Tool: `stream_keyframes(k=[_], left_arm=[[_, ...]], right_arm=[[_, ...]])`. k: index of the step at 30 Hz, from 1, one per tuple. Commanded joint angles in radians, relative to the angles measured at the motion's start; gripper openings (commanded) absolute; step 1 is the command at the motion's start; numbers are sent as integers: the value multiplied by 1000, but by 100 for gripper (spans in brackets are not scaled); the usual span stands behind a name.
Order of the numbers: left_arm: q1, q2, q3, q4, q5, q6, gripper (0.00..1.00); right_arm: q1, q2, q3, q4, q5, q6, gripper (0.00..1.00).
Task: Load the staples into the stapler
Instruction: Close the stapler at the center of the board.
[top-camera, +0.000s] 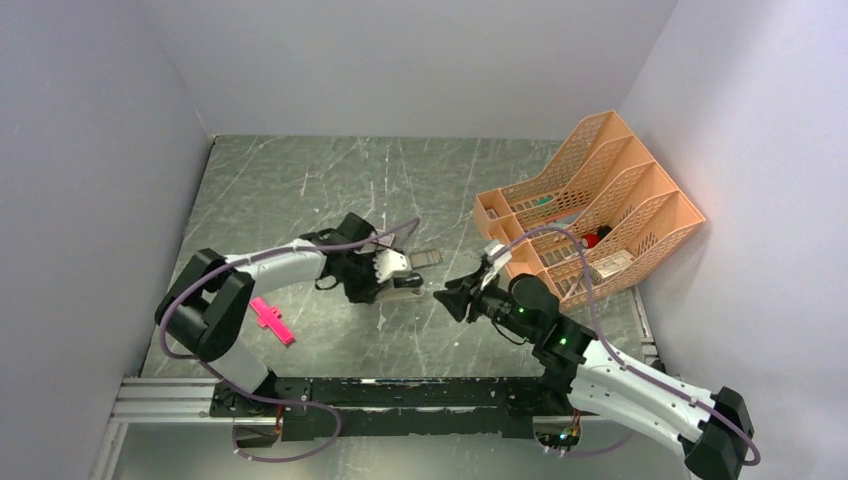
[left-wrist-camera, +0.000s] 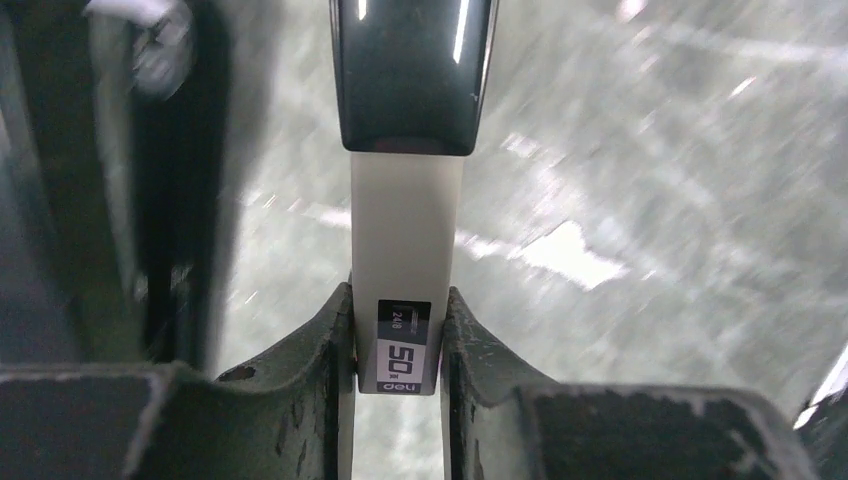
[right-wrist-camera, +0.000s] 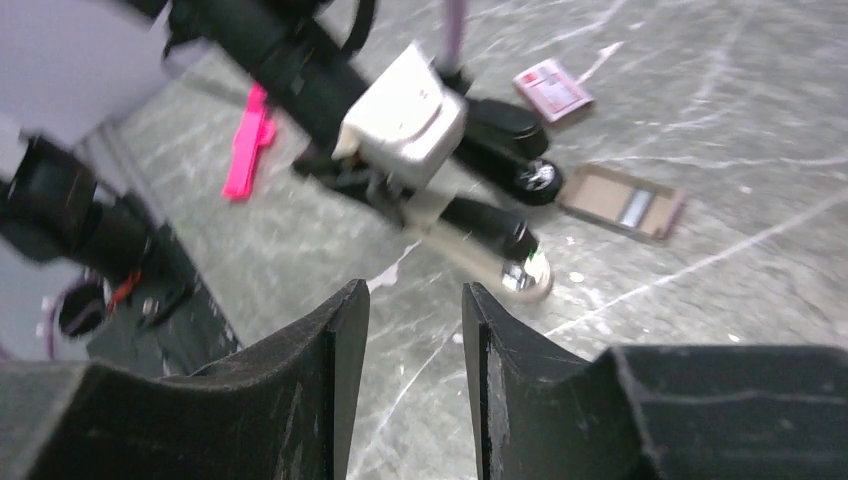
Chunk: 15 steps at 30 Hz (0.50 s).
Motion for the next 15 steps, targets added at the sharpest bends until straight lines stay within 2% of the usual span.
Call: stream_keyframes(k=[1, 5, 7, 9, 12, 15], left_arm=[[-162, 23, -19, 89, -92, -309, 7], [-295, 43, -13, 147, -195, -478, 7], [-363, 62, 30, 135, -273, -589, 7], [-410, 77, 55, 160, -282, -709, 7], [-466, 77, 29, 290, -280, -841, 7], [-477, 59, -41, 454, -281, -987, 7]], right_arm=[[-3, -54, -11, -3, 315, 202, 43], [-3, -56, -5, -52, 434, 353, 39], [-3, -50, -5, -72, 464, 438, 40], [-3, -43, -9, -76, 467, 495, 40], [-4, -39, -7, -90, 488, 555, 41], [-3, -45, -13, -126, 541, 644, 46]])
